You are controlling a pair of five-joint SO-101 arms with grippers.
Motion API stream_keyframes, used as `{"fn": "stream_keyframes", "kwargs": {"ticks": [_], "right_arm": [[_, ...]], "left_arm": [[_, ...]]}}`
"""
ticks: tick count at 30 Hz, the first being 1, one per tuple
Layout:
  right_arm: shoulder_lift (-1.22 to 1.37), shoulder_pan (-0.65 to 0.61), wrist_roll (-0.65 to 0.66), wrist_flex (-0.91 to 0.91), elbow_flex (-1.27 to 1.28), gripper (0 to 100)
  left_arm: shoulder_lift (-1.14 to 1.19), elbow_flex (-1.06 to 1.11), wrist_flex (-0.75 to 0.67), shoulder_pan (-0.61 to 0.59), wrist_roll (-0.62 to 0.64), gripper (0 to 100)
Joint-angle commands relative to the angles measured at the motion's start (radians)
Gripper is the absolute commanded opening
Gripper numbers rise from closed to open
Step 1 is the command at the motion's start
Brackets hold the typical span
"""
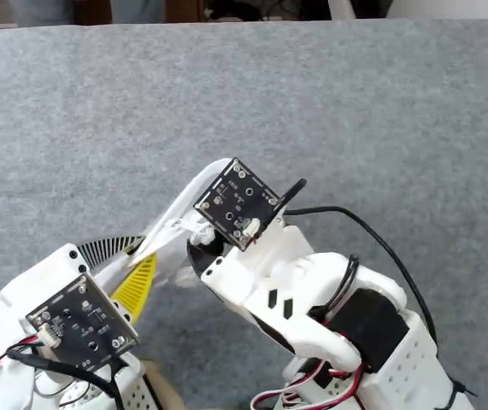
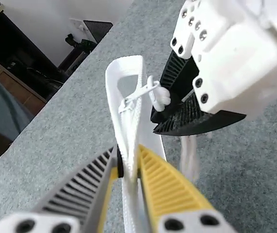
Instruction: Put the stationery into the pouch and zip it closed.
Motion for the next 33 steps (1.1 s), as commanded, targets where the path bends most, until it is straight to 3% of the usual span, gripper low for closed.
{"fn": "stream_keyframes", "kwargs": {"ticks": [1, 8, 14, 19, 22, 33], "right_arm": [[-0.005, -0.011, 0.029, -0.025, -0.002, 1.1], [-0.012, -0.003, 0.133, -0.011, -0.008, 1.2], [-0.036, 0.176, 0.258, 0.021, -0.082, 1.2], [-0.047, 0.218, 0.381, 0.147, -0.139, 1.2], [-0.048, 0.233, 0.397, 0.206, -0.145, 1.2], [-0.048, 0.511, 0.451, 0.218, -0.145, 1.2]], "left_arm": [[0.011, -0.015, -0.049, 0.024, 0.014, 3], [0.011, -0.01, -0.049, 0.027, 0.014, 3], [0.011, -0.015, -0.012, 0.025, 0.012, 3], [0.009, -0.013, 0.002, 0.021, 0.009, 3], [0.008, -0.013, 0.002, 0.021, 0.012, 3], [-0.002, -0.016, 0.002, 0.021, 0.012, 3]]}}
